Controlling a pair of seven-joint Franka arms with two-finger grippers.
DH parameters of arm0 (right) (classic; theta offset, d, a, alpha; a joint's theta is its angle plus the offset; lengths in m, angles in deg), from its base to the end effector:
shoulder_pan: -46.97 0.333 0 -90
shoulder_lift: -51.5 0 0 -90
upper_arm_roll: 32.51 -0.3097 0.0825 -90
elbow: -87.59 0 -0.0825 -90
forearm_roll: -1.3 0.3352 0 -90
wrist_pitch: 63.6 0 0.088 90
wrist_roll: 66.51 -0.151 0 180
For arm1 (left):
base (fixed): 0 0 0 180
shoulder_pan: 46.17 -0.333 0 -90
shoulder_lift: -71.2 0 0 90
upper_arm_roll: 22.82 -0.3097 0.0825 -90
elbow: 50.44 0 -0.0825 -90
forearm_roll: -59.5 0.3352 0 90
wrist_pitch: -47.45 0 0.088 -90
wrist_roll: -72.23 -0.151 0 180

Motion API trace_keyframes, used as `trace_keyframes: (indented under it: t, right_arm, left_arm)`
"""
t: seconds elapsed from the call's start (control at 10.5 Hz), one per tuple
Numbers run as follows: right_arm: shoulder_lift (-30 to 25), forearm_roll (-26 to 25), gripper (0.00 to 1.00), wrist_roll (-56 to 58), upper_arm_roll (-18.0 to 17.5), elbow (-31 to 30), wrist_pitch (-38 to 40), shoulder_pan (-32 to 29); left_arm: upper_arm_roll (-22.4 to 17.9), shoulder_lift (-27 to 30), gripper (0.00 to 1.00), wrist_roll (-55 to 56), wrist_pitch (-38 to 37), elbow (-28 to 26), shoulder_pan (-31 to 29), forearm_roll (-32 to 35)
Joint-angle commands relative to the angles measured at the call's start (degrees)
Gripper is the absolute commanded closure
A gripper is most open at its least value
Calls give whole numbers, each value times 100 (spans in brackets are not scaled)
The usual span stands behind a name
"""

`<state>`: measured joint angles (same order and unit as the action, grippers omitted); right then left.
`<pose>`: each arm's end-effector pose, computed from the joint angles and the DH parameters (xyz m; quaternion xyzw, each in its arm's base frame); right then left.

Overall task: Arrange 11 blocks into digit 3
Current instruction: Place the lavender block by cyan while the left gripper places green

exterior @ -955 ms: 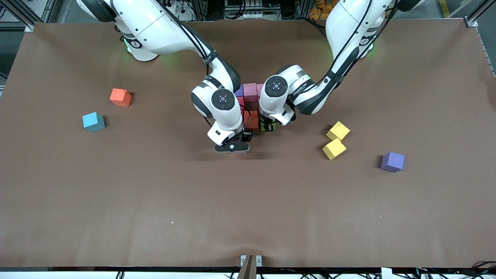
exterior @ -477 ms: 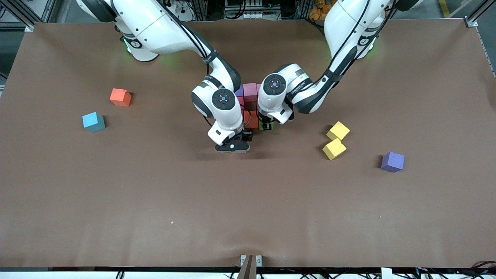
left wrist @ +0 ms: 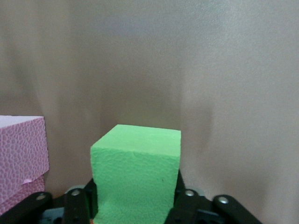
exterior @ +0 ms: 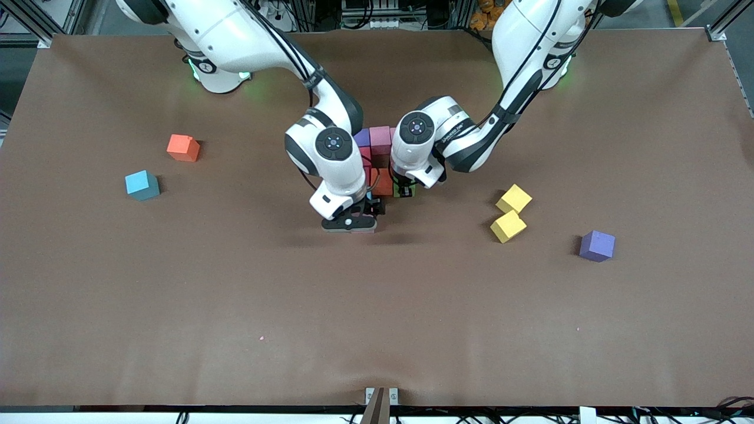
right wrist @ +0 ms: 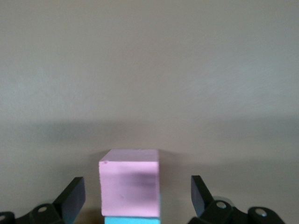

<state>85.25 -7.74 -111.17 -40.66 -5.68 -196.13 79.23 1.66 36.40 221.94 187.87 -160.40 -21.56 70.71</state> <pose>0.5151 0.4138 0.2700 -0.9984 0.0006 -0.0532 0.0189 0.3944 -0.4387 0.1855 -0.6701 -0.7400 0.0566 0.0143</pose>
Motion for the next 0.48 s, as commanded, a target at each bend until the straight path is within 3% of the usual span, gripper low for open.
trace_keyframes:
  t: [0.0, 0.19, 0.38]
  right_arm:
    - [-1085, 95, 0, 387, -37, -496, 509, -551]
    - [-1895, 95, 0, 553, -64, -998, 597, -1218]
    - [-2450, 86, 0, 1472, -81, -1053, 1428, -1720]
  left_arm:
    - [-22, 62, 4, 103, 73, -43, 71, -5]
    - [-22, 97, 0, 33, 73, -43, 70, 4]
    - [-22, 228, 0, 24, 12, -51, 44, 39]
